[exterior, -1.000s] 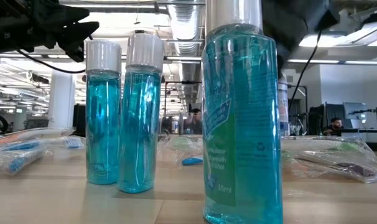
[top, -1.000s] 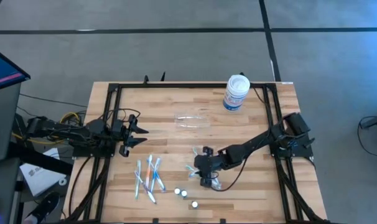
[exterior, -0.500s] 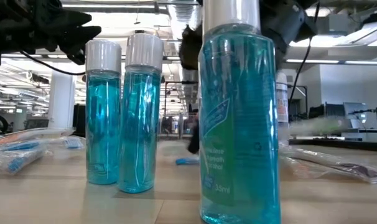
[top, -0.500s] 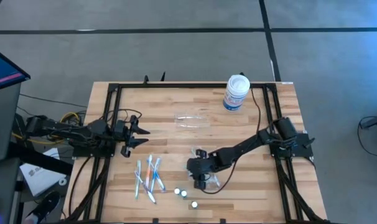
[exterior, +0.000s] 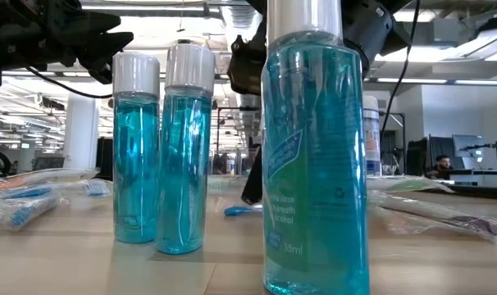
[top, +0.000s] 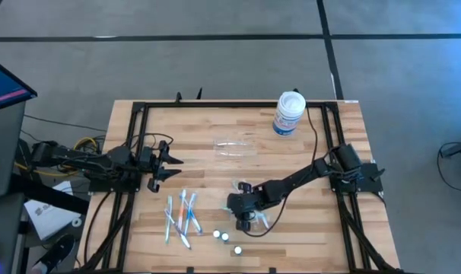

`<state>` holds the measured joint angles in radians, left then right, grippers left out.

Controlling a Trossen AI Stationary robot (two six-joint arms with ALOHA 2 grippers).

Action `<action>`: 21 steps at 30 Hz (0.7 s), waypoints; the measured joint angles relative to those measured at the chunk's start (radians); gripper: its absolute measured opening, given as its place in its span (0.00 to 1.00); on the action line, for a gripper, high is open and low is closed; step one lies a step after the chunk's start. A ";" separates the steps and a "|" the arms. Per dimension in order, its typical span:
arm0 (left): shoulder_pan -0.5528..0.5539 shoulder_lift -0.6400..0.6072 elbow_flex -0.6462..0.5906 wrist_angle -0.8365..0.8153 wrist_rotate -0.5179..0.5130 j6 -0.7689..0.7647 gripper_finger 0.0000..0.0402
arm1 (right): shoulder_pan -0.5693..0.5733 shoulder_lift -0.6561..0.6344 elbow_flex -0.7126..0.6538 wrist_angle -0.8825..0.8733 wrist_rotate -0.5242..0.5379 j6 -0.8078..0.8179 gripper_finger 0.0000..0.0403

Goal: Pick & Place toothbrushing station
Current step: Put the middle green toothbrush into the transparent organizer

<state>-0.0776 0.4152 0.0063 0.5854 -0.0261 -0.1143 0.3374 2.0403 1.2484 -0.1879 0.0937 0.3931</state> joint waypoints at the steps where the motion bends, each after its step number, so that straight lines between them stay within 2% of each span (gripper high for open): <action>1: 0.000 0.000 0.000 0.000 0.000 0.000 0.35 | 0.000 0.000 0.000 0.000 -0.001 0.000 0.18; 7: 0.000 0.000 0.000 0.000 0.000 0.000 0.35 | 0.000 0.000 0.000 0.009 -0.019 0.000 0.03; 12: 0.000 0.000 0.000 0.000 0.000 0.000 0.35 | 0.000 0.000 0.000 0.010 -0.019 0.000 0.05; 17: 0.000 0.000 0.000 0.000 0.000 0.000 0.35 | 0.001 -0.017 0.010 -0.010 -0.019 -0.011 0.02; 21: 0.000 0.000 0.000 0.000 0.000 0.000 0.35 | 0.000 -0.034 0.029 -0.023 -0.018 -0.033 0.03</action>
<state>-0.0776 0.4152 0.0063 0.5853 -0.0261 -0.1143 0.3378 2.0062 1.2773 -0.2110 0.0753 0.3599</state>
